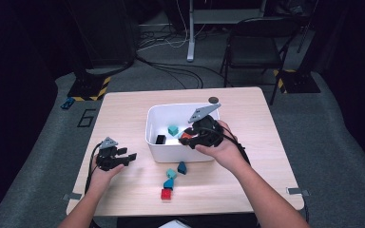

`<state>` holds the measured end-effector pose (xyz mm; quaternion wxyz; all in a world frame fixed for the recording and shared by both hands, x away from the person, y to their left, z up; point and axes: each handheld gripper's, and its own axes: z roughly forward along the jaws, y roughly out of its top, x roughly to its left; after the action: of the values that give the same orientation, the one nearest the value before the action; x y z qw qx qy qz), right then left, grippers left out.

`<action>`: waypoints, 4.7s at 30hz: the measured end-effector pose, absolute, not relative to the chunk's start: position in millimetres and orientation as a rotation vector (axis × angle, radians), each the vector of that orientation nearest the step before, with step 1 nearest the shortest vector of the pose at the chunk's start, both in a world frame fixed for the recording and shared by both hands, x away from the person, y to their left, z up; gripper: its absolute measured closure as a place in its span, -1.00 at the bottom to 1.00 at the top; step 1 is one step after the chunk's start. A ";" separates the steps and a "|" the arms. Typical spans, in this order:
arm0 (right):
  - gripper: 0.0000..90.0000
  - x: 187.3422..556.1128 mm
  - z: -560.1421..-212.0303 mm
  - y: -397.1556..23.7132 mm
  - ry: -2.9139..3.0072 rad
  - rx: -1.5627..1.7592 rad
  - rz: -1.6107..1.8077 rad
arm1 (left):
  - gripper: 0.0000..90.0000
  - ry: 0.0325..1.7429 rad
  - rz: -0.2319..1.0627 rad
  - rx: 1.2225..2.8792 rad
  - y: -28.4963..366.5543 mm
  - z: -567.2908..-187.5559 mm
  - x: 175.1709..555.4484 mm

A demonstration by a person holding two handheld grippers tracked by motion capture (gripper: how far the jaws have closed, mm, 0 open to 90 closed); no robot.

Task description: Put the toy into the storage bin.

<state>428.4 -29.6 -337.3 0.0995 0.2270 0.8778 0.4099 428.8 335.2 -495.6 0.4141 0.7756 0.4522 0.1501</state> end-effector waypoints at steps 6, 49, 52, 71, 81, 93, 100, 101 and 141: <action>0.30 445.1 -338.5 -20.6 2.588 0.702 1.198 | -0.09 1.135 0.375 1.947 334.9 -495.6 428.7; 0.18 523.6 -376.2 24.5 2.579 0.821 1.088 | -0.08 1.127 0.368 1.941 335.7 -495.4 428.8; 0.18 514.6 -367.5 20.0 2.577 0.803 1.112 | -0.08 1.128 0.365 1.947 336.0 -494.9 428.6; 0.20 437.8 -341.6 -11.7 2.564 0.641 1.217 | -0.08 1.132 0.373 1.954 335.2 -495.2 428.1; 0.22 407.1 -352.7 -22.9 2.524 0.620 1.259 | -0.08 1.130 0.372 1.955 334.7 -495.2 427.8; 0.23 392.8 -385.1 -31.3 2.542 0.687 1.275 | -0.08 1.137 0.372 1.952 334.5 -495.6 427.8; 0.23 387.8 -411.2 -28.9 2.565 0.692 1.239 | -0.08 1.137 0.373 1.956 334.5 -495.5 427.7; 0.23 386.9 -414.8 -27.8 2.570 0.692 1.236 | -0.08 1.137 0.373 1.955 334.6 -495.5 427.7; 0.24 371.7 -489.3 30.0 2.756 0.493 1.164 | -0.08 1.142 0.375 1.959 336.8 -495.7 426.4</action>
<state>371.7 30.0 -489.3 0.0545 0.1624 0.9076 0.3833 426.4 336.8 -495.7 0.4093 0.7776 0.4535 0.1487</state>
